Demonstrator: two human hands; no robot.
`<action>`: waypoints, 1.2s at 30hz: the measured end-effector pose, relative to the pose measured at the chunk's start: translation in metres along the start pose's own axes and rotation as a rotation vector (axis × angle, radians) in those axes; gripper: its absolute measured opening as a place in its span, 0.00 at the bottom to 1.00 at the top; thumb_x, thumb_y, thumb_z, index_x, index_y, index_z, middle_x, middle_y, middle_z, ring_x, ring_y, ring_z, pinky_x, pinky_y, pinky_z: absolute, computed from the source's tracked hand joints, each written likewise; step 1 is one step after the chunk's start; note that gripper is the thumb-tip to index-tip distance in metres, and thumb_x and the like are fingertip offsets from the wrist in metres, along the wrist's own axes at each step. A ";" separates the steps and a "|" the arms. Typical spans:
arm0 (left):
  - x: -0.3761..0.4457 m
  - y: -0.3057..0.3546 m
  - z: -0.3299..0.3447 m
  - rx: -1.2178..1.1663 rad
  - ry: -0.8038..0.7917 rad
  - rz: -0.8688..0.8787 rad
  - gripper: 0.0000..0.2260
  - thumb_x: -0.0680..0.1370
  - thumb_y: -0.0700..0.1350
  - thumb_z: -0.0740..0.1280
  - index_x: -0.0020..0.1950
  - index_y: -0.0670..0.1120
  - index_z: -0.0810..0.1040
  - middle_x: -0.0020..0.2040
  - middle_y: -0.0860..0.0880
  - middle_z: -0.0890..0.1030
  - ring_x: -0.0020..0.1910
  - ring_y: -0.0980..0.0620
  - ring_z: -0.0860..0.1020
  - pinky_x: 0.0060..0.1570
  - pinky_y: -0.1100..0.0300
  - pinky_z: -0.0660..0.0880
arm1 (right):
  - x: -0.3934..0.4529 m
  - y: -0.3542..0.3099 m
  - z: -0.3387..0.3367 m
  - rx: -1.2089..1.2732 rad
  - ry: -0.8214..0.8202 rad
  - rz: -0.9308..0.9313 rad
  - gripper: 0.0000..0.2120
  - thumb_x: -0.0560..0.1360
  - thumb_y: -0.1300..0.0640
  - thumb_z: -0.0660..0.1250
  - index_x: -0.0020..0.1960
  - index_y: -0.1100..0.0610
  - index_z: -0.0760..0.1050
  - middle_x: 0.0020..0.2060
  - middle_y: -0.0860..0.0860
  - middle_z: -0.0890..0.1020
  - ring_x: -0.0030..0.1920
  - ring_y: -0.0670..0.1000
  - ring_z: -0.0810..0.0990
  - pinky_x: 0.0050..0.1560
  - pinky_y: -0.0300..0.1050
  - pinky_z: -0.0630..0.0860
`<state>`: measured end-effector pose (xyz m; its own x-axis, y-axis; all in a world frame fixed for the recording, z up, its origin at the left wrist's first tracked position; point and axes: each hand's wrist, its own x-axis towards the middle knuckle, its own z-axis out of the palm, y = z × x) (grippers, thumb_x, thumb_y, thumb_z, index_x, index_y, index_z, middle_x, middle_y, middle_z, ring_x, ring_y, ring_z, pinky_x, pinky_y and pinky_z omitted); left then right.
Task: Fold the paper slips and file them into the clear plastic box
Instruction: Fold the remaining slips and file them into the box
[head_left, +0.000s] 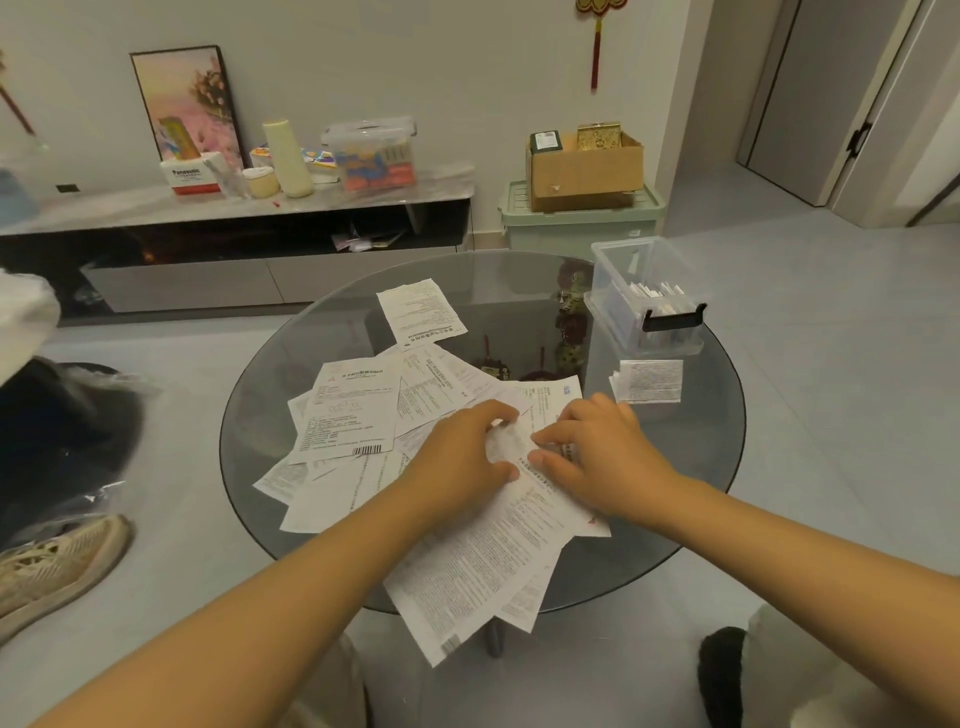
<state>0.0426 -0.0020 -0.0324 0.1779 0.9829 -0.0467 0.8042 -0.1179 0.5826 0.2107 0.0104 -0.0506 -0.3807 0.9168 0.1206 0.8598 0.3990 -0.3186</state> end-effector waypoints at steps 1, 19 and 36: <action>0.001 0.000 0.000 -0.058 0.042 0.002 0.22 0.74 0.44 0.71 0.66 0.55 0.71 0.57 0.53 0.75 0.56 0.54 0.73 0.50 0.67 0.68 | 0.000 0.000 -0.001 0.029 -0.007 0.017 0.19 0.76 0.42 0.60 0.63 0.47 0.74 0.50 0.47 0.74 0.55 0.49 0.66 0.56 0.41 0.56; -0.008 -0.006 -0.008 -0.054 0.155 0.012 0.18 0.77 0.43 0.66 0.66 0.55 0.70 0.68 0.53 0.65 0.68 0.54 0.64 0.68 0.60 0.59 | -0.018 -0.007 -0.021 0.066 -0.101 -0.155 0.21 0.71 0.39 0.67 0.62 0.43 0.74 0.68 0.42 0.65 0.69 0.45 0.54 0.67 0.44 0.48; -0.060 -0.046 -0.029 0.250 -0.511 0.248 0.40 0.71 0.58 0.71 0.75 0.61 0.50 0.74 0.67 0.45 0.72 0.69 0.43 0.72 0.66 0.45 | -0.052 -0.022 0.001 -0.016 -0.414 -0.250 0.41 0.65 0.29 0.64 0.73 0.36 0.50 0.76 0.46 0.44 0.74 0.48 0.34 0.72 0.47 0.39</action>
<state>-0.0210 -0.0512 -0.0329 0.5758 0.7373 -0.3534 0.8017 -0.4241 0.4212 0.2115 -0.0462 -0.0511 -0.6768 0.7103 -0.1935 0.7288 0.6094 -0.3122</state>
